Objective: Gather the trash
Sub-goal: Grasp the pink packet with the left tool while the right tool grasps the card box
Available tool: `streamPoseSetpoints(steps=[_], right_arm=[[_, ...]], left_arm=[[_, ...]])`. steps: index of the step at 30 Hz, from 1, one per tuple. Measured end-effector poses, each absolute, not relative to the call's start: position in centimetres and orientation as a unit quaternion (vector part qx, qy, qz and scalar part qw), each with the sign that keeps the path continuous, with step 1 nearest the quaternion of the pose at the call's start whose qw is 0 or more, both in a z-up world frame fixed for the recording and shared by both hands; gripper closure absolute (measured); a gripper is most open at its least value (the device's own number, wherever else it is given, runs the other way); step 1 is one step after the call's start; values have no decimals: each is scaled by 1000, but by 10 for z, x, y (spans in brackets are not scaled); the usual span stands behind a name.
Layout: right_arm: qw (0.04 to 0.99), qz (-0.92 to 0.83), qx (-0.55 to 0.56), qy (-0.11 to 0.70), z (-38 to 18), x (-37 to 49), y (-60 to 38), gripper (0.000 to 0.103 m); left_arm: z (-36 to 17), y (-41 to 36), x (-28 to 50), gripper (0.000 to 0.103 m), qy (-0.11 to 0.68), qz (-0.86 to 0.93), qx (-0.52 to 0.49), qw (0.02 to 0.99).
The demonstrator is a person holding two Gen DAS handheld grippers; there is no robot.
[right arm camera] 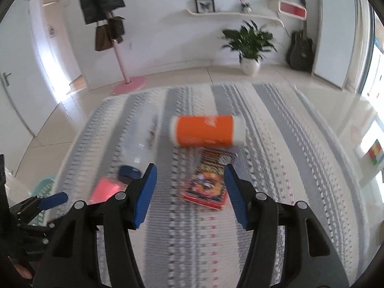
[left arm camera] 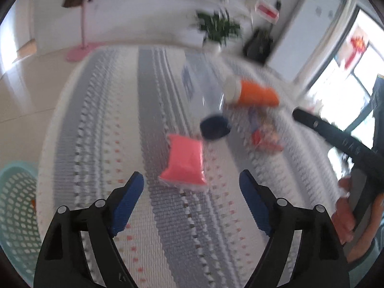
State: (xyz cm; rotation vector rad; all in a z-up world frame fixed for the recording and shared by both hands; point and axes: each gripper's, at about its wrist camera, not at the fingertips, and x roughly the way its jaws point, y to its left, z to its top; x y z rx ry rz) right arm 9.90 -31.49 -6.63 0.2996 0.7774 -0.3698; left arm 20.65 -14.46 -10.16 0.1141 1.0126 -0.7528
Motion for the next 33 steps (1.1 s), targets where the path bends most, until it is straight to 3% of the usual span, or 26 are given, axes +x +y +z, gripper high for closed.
streamPoseSetpoints(steps=[2, 4, 7, 12, 17, 20, 23, 24, 33], right_arm=[[892, -184, 151, 385, -82, 105, -323, 48], [887, -188, 158, 390, -95, 110, -329, 39], [883, -204, 163, 389, -109, 117, -334, 32], [873, -220, 180, 395, -132, 131, -344, 32], [870, -231, 167, 403, -138, 137, -341, 32], [864, -233, 154, 419, -142, 143, -336, 32], [865, -231, 131, 426, -145, 149, -326, 33], [865, -231, 123, 428, -145, 150, -322, 37], [880, -221, 116, 403, -137, 142, -318, 45]], left_arm=[[-113, -149, 213, 24, 476, -339, 61, 809], [-121, -151, 219, 24, 478, -338, 50, 809], [-128, -155, 223, 26, 471, -326, 47, 818], [-131, -173, 221, 27, 459, -323, 80, 824], [-133, -181, 220, 37, 454, -324, 88, 826], [-134, -183, 216, 46, 448, -315, 100, 831], [-133, -183, 217, 61, 444, -302, 113, 836], [-133, -183, 217, 65, 444, -298, 114, 838], [-110, -158, 215, 67, 434, -295, 79, 848]])
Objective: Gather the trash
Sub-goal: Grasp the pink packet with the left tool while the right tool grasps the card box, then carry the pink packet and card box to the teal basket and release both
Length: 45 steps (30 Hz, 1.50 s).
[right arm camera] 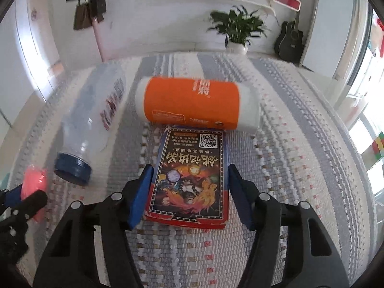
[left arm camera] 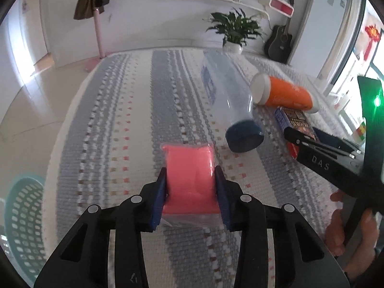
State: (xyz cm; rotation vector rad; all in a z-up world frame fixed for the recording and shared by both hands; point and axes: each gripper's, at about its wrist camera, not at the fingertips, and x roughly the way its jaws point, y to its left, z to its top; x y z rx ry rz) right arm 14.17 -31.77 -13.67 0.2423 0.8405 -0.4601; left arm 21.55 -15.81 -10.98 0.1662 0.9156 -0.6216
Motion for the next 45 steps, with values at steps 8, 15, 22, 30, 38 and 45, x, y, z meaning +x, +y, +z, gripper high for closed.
streamPoseSetpoints(steps=[8, 15, 22, 30, 38, 45], right_arm=[[907, -165, 164, 352, -95, 103, -287, 45], [943, -82, 127, 295, -15, 105, -196, 45], [954, -3, 100, 282, 19, 126, -102, 45], [944, 58, 85, 314, 0, 159, -7, 45], [922, 69, 75, 373, -50, 191, 39, 44], [906, 84, 88, 405, -74, 207, 54, 42]], left_arm=[[-47, -90, 205, 67, 387, -288, 28, 875], [4, -1, 202, 67, 346, -252, -27, 903], [29, 99, 208, 67, 318, -200, -54, 925], [-2, 178, 239, 67, 380, -140, -89, 910], [-48, 213, 268, 66, 459, -138, -116, 870], [-44, 227, 268, 48, 447, -130, -146, 873]])
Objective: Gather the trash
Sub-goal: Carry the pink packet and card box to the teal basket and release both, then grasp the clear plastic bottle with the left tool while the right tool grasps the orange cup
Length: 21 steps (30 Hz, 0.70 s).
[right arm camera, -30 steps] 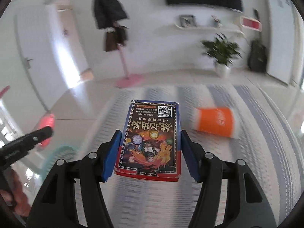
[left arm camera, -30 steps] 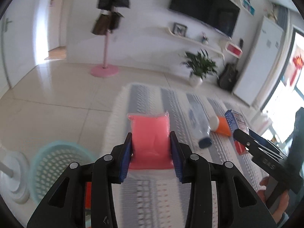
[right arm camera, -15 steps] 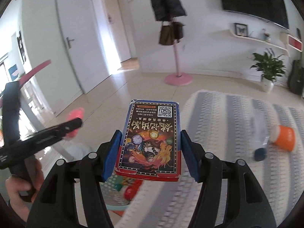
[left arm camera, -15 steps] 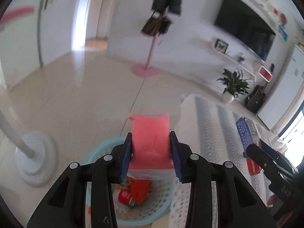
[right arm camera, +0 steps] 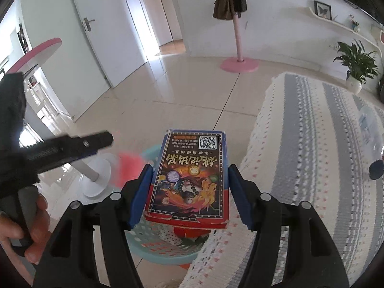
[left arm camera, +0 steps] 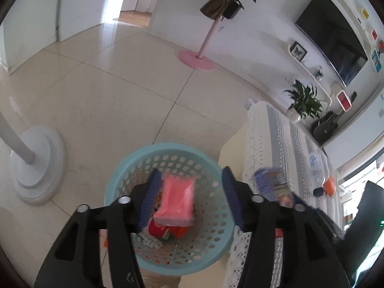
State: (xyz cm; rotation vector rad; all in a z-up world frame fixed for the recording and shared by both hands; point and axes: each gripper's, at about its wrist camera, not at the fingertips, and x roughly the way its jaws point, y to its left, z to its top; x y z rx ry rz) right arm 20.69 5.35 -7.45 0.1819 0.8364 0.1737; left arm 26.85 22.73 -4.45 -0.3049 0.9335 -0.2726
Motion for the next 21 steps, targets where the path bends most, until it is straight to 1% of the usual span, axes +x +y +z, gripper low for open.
streamPoseSetpoints(steps=[7, 12, 17, 21], right_arm=[[904, 90, 94, 406, -75, 201, 46, 42], [908, 87, 95, 398, -63, 193, 33, 42], [918, 75, 99, 377, -39, 180, 6, 42], [930, 44, 105, 349, -15, 162, -41, 42]], left_arm=[[-34, 216, 264, 49, 432, -134, -145, 880], [-22, 200, 262, 49, 421, -154, -147, 882], [-3, 161, 256, 49, 397, -184, -139, 888], [9, 118, 249, 49, 381, -213, -129, 890]])
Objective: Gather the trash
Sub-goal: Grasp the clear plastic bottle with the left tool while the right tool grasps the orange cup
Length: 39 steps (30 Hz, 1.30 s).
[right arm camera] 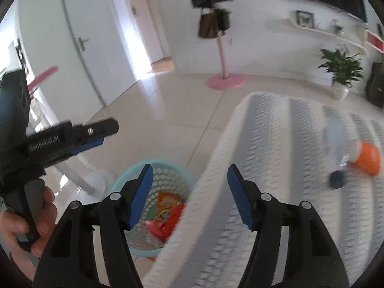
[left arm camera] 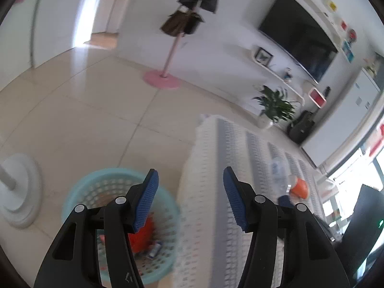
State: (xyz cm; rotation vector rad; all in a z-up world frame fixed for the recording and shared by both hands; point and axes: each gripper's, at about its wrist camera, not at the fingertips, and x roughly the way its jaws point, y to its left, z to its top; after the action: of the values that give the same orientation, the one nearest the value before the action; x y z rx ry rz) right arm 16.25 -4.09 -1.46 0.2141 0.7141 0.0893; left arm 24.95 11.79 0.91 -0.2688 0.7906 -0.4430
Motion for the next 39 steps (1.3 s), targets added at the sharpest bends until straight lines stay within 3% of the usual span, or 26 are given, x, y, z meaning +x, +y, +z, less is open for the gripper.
streamPoseSetpoints(steps=[9, 14, 23, 27, 32, 33, 35, 39], right_arm=[[941, -35, 109, 318, 15, 127, -161, 42], [942, -97, 70, 312, 18, 113, -232, 42], [913, -166, 141, 344, -49, 110, -387, 42], [900, -159, 167, 371, -91, 123, -410, 42], [894, -143, 196, 376, -109, 144, -422, 42], [891, -138, 208, 379, -113, 148, -425, 42], [888, -130, 219, 383, -118, 150, -427, 43], [888, -108, 223, 387, -118, 147, -419, 72]], left_arm=[[14, 5, 230, 44, 373, -287, -80, 879], [11, -83, 232, 32, 385, -327, -34, 862], [-65, -227, 267, 32, 434, -325, 63, 838], [-103, -257, 278, 34, 444, -297, 97, 840], [-114, -272, 293, 34, 447, -272, 121, 843], [-117, -274, 294, 36, 450, -270, 127, 842], [-117, -276, 294, 50, 447, -274, 129, 842], [-116, -270, 291, 56, 445, -263, 134, 846]])
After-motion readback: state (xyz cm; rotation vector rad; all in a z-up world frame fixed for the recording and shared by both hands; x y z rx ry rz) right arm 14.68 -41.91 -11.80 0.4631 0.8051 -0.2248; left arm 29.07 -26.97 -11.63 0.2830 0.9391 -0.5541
